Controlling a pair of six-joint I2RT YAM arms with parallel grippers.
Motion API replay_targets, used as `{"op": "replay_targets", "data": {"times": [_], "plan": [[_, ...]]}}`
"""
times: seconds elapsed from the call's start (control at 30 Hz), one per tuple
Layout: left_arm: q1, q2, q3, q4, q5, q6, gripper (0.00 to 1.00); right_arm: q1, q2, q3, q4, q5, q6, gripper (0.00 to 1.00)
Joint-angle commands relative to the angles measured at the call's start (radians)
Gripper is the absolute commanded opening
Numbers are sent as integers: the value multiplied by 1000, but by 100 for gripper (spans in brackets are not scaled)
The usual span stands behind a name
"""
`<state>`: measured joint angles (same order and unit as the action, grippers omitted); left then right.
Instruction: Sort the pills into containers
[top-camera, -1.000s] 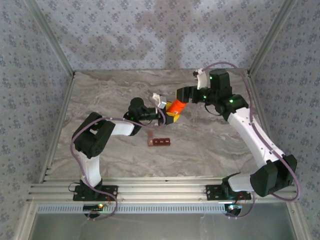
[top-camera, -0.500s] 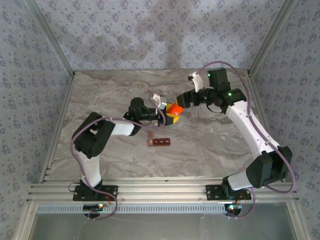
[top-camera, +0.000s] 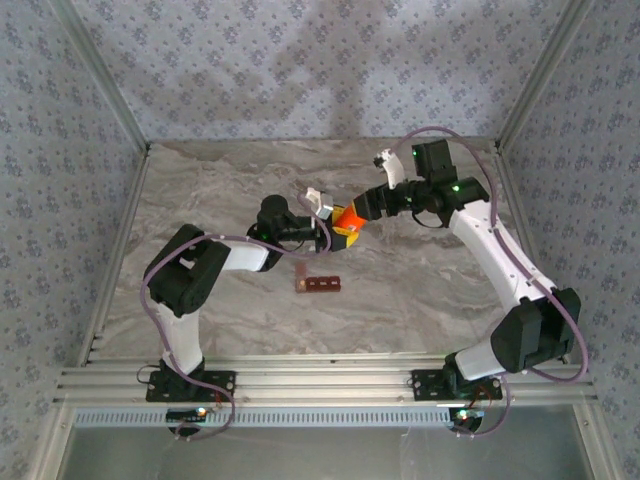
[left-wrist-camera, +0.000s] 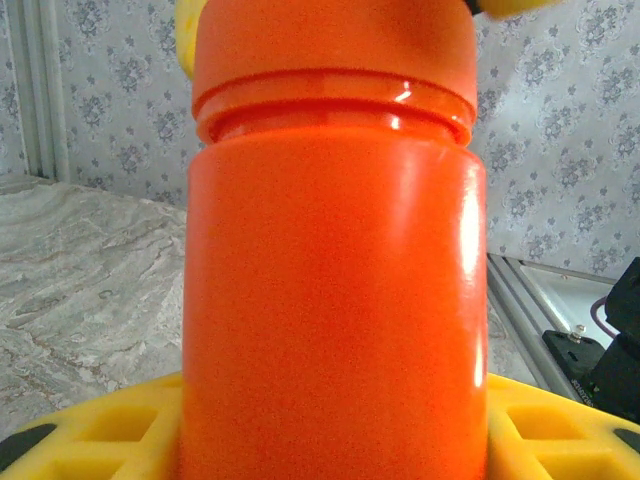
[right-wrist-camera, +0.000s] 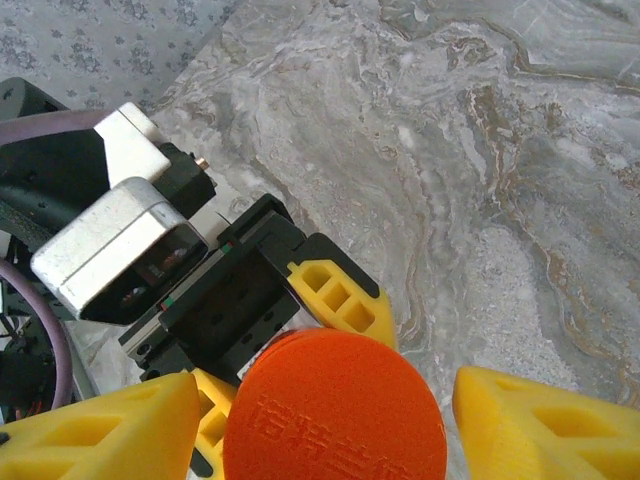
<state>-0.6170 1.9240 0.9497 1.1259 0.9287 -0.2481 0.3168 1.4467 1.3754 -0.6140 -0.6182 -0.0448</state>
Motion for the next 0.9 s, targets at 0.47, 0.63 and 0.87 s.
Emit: {"op": "replay_targets", "data": {"times": [0.47, 0.63, 0.87], "plan": [[-5, -33, 20, 69, 24, -11, 0, 5, 21, -44, 9, -66, 48, 32], [-4, -34, 17, 70, 22, -8, 0, -4, 7, -76, 97, -62, 143, 30], [-6, -37, 9, 74, -2, 0, 0, 33, -26, -173, 245, 88, 519, 27]]}}
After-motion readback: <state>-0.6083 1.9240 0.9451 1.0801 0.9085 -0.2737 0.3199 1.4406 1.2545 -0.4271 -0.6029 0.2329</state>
